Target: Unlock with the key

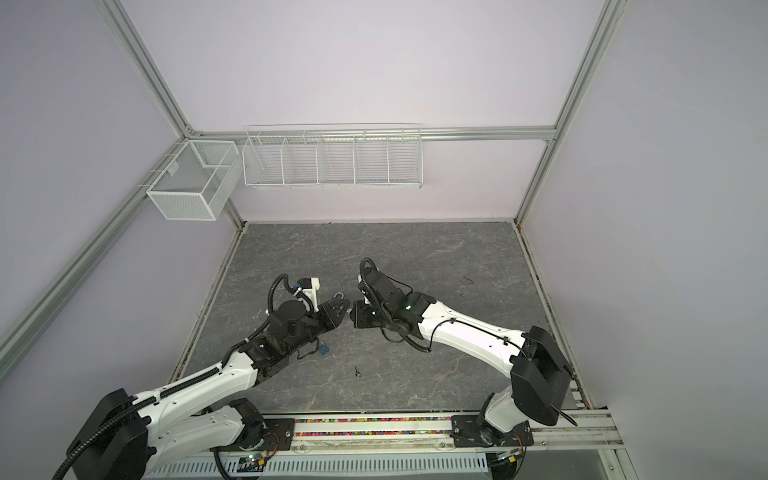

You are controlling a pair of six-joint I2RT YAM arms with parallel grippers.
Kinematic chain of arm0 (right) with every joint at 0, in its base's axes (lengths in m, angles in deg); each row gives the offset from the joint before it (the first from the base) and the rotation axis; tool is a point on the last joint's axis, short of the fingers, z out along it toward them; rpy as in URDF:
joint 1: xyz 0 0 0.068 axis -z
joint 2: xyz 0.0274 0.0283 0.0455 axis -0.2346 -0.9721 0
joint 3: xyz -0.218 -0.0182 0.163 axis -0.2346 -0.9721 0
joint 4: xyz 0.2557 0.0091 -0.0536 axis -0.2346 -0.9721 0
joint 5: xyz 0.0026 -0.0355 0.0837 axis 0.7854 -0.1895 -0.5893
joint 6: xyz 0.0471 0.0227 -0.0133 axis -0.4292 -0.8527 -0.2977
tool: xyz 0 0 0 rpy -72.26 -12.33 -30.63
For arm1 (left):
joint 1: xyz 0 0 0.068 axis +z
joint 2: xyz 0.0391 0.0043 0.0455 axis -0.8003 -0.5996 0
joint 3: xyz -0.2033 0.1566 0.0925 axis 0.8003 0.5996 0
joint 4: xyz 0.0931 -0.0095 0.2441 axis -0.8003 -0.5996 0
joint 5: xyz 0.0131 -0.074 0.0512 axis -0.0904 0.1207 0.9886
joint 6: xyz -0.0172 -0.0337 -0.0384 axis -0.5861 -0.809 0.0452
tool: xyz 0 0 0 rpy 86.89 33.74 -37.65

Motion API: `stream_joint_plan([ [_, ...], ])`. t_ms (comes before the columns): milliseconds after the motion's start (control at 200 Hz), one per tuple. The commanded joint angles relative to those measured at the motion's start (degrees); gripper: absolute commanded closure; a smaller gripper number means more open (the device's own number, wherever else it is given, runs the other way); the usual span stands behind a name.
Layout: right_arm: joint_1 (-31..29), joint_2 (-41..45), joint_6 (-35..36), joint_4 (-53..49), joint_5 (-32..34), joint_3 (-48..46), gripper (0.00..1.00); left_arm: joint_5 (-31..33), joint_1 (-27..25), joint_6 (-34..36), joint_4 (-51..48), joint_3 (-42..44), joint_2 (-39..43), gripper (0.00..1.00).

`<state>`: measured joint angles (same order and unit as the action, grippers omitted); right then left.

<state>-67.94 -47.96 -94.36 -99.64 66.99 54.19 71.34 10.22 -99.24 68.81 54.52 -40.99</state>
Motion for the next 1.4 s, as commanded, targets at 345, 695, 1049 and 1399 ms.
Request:
stream_joint_plan([
  [345, 9.70, 19.30, 14.53, 9.05, -16.01, -9.50, 0.35, -10.96, 0.88, 29.62, -17.08, -18.42, 1.27, 1.00],
  [695, 16.14, 21.92, 21.69, 17.21, -30.96, -12.33, 0.19, -26.34, 2.99, 38.00, -25.19, -30.33, -4.03, 1.00],
  [1049, 18.31, 17.96, 24.85, 24.84, -42.67, -12.87, 0.42, -31.46, 4.07, 39.78, -28.65, -34.68, -5.48, 1.00],
  [1399, 18.35, 14.27, 24.20, 27.07, -47.02, -10.92, 0.64, -33.71, 4.08, 39.16, -27.99, -35.63, -5.03, 1.00],
])
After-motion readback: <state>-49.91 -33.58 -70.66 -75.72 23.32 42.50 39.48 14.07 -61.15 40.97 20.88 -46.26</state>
